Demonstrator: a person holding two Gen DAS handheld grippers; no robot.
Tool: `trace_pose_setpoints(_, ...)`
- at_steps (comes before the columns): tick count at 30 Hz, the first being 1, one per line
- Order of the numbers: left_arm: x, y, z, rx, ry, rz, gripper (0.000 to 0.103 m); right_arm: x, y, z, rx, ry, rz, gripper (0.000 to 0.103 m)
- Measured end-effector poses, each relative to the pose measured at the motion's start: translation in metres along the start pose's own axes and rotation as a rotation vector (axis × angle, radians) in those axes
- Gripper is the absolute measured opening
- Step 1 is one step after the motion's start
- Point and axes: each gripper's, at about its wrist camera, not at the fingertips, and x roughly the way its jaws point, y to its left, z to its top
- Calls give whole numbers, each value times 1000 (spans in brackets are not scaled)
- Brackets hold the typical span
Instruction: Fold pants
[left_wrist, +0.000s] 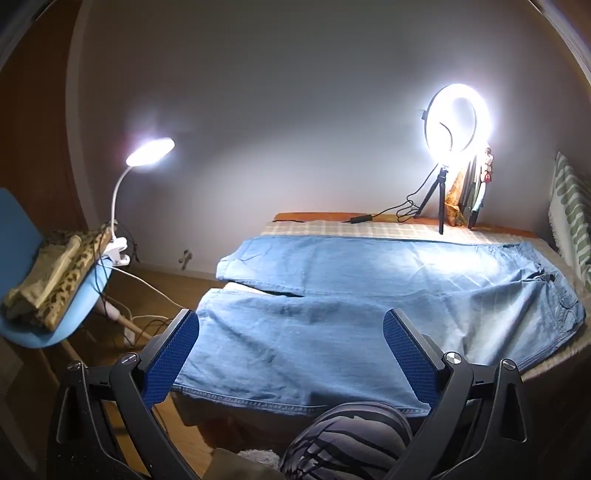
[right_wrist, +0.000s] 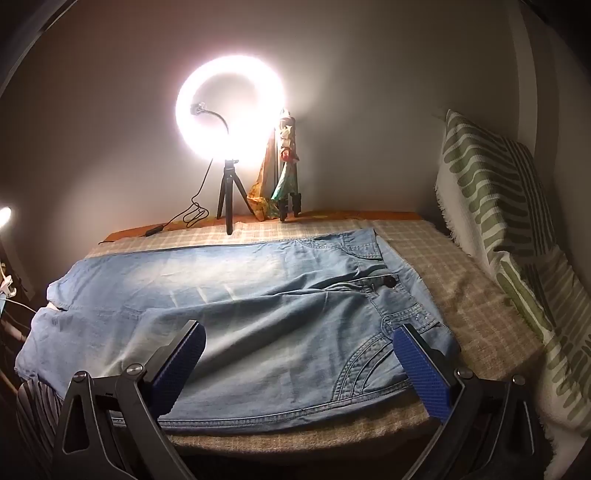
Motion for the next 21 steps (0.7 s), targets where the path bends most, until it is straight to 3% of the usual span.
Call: trace_pose_setpoints(21, 2, -6, 1, -3, -10, -8, 100, -8, -11, 2, 7, -16, -36, 103)
